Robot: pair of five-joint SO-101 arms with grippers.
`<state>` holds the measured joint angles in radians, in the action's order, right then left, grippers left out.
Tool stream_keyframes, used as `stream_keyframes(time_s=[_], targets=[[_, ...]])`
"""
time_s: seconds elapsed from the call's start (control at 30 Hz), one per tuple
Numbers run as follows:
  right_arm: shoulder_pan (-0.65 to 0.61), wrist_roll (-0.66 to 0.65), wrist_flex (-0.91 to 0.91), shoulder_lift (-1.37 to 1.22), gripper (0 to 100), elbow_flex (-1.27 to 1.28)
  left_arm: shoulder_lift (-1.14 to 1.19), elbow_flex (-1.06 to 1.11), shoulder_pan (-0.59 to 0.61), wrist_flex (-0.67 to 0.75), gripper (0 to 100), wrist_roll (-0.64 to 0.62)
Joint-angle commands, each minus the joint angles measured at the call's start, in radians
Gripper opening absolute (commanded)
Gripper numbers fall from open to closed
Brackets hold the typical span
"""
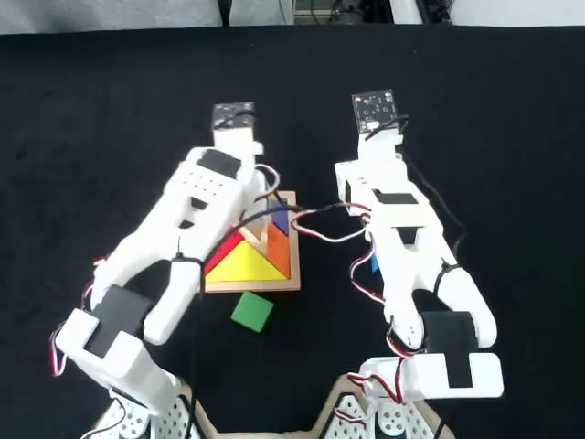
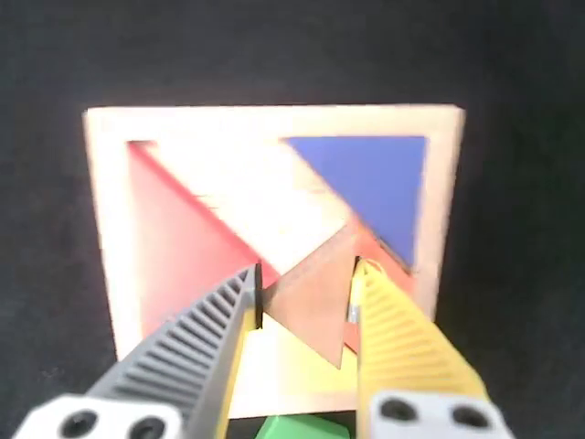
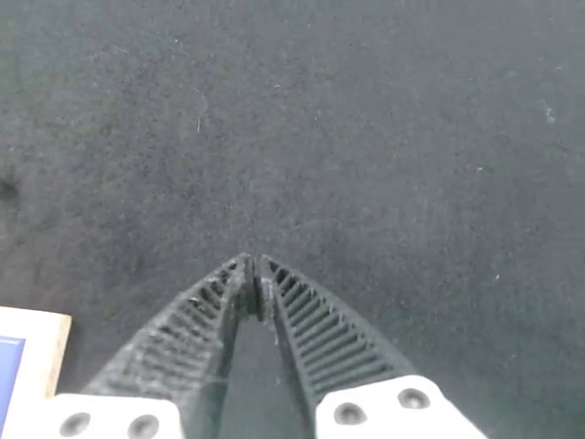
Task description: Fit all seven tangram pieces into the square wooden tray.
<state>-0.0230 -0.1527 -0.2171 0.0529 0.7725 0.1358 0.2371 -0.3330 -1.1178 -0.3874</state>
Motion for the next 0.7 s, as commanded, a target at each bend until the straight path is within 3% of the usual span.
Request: stream_keyframes(time_s=[0.0, 0.17, 0.67], targets=[[0.015, -0.008, 0.021, 0.018, 1.3, -0.054, 0.008, -0.016, -0.01, 0.017, 16, -0.008], [0.014, -0.008, 0.021, 0.018, 1.3, -0.054, 0.029, -0.008, 0.031, 0.014, 16, -0.098], [0.011, -0.008, 0.021, 0.018, 1.3, -0.053, 0.032, -0.007, 0.001, 0.012, 16, -0.132]])
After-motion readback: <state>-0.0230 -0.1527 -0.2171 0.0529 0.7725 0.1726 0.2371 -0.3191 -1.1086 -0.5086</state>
